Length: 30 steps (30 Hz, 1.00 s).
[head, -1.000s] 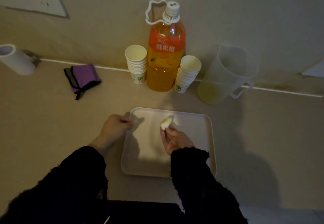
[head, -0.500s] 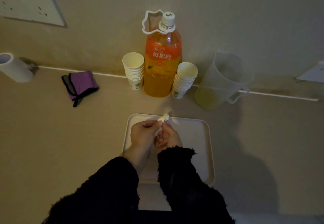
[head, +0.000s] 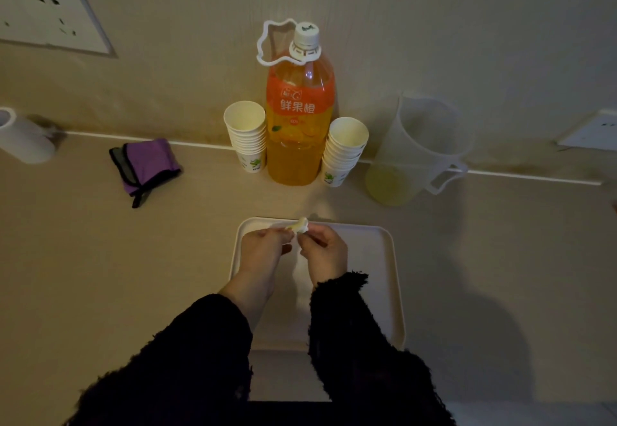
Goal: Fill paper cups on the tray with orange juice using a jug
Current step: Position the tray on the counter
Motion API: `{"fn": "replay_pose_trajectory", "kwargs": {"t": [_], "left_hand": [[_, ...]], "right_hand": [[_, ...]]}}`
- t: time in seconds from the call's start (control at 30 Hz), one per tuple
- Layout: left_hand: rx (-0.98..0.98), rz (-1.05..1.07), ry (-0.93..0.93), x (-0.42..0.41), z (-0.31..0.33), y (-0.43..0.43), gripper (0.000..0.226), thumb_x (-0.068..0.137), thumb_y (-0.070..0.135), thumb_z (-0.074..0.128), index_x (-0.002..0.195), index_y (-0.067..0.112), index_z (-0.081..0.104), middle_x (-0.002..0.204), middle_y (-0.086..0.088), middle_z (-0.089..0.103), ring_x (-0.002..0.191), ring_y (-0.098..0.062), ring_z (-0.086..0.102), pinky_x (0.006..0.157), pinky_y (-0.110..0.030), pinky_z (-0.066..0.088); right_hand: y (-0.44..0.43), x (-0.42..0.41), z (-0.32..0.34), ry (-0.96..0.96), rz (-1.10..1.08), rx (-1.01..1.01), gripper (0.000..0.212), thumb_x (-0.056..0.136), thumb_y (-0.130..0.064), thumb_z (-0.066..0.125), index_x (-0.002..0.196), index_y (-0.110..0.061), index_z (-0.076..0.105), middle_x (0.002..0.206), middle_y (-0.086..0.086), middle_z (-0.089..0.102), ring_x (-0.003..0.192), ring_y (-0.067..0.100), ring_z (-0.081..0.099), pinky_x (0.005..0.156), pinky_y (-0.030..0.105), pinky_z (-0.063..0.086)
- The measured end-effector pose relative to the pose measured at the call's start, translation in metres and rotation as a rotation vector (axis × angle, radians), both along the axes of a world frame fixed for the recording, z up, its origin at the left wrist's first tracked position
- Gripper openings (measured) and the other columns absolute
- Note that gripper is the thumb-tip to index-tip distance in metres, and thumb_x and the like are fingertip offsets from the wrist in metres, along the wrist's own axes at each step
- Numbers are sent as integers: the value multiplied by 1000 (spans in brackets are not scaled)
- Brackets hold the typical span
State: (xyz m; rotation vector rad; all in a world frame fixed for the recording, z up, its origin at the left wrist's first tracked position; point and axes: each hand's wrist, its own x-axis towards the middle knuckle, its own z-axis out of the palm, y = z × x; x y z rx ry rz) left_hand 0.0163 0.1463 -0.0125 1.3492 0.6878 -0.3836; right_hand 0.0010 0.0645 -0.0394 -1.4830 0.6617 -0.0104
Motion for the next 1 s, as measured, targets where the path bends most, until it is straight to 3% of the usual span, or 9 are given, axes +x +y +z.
{"fn": "replay_pose_trajectory", "kwargs": {"t": [0.07,0.17,0.27,0.4,0.5,0.6,0.73,0.9,1.0], "left_hand": [[50,-39,-56,4,-1,5,11,83,-2,59,78,5,65,74,-4,63,72,-18,60,54,-16,47],[165,-136,-148,6,-2,10,22,79,-6,63,64,10,61,67,-3,60,68,-17,58,62,-26,50],[313,-252,-250,7,-9,14,31,74,-4,71,55,17,58,53,5,57,59,-14,54,64,-28,45],[417,-413,-307,5,-21,17,23,73,11,77,60,22,61,57,7,60,54,-2,54,62,-23,42],[369,-399,-282,-3,-22,16,18,64,33,78,63,22,64,60,9,63,64,-12,58,68,-30,44],[355,-307,-264,-6,-22,18,16,73,16,80,65,12,66,60,2,63,62,-15,59,69,-33,47],[299,-152,-165,-5,-25,27,15,78,0,72,67,5,62,67,-10,61,46,-8,59,70,-36,50],[281,-6,-92,-7,-35,51,11,79,2,71,74,4,62,67,-10,58,49,-14,58,40,-13,40],[252,94,-40,-11,-47,78,6,78,6,71,77,5,66,63,-6,59,47,-12,56,39,-14,39]], "right_hand": [[-5,-1,-2,-20,91,-68,26,83,-1,66,78,-26,65,82,1,68,78,16,62,80,35,51],[-10,-2,-2,-10,146,-117,20,81,-10,72,72,-27,65,76,0,68,75,20,62,79,38,52],[-18,-3,-1,36,177,-68,18,83,-12,70,68,-21,64,66,-1,64,62,15,58,71,31,51],[-22,-2,-5,115,138,35,22,87,-11,66,65,-13,63,56,-5,62,49,5,52,58,20,46],[-24,3,-7,156,149,17,24,85,-11,67,61,-14,63,49,-7,60,54,10,53,63,24,46],[-24,6,-4,163,252,31,25,85,-6,66,62,-15,63,58,2,60,56,15,52,63,26,45],[-26,10,1,268,418,78,21,93,-16,57,73,-21,61,70,-4,62,57,11,50,56,21,38],[-40,20,-14,259,271,-197,20,92,-22,56,74,-17,62,78,2,62,68,23,58,64,28,44],[-71,24,-14,377,268,-627,24,93,-22,47,105,-13,66,108,9,64,101,27,59,89,29,44]]}}
